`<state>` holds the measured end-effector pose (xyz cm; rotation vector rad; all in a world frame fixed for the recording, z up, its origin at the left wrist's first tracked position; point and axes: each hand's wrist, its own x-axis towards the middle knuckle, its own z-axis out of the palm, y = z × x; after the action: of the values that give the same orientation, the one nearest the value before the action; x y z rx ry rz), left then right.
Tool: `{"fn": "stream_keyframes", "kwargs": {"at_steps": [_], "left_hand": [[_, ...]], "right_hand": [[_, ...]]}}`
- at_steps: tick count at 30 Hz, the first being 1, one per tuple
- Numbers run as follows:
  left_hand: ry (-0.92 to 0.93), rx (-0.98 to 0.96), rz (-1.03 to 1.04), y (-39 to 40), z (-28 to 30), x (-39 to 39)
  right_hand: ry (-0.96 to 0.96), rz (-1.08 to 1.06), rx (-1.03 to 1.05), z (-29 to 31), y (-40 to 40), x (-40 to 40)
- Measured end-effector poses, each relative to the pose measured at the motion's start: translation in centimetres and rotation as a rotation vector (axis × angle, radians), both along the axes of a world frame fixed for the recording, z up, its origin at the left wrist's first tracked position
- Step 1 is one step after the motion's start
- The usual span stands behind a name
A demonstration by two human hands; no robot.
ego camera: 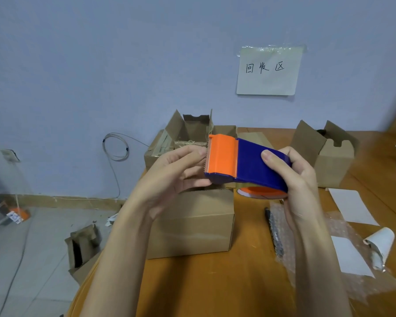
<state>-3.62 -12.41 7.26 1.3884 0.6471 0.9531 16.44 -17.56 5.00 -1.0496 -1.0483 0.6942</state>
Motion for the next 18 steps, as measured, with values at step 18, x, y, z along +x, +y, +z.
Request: {"fn": "stream_keyframes", "kwargs": {"at_steps": [18], "left_hand": [[-0.13, 0.003, 0.019, -1.7, 0.4, 1.7]], "right_hand": [[0.523, 0.349, -0.12, 0.4, -0.5, -0.3]]}}
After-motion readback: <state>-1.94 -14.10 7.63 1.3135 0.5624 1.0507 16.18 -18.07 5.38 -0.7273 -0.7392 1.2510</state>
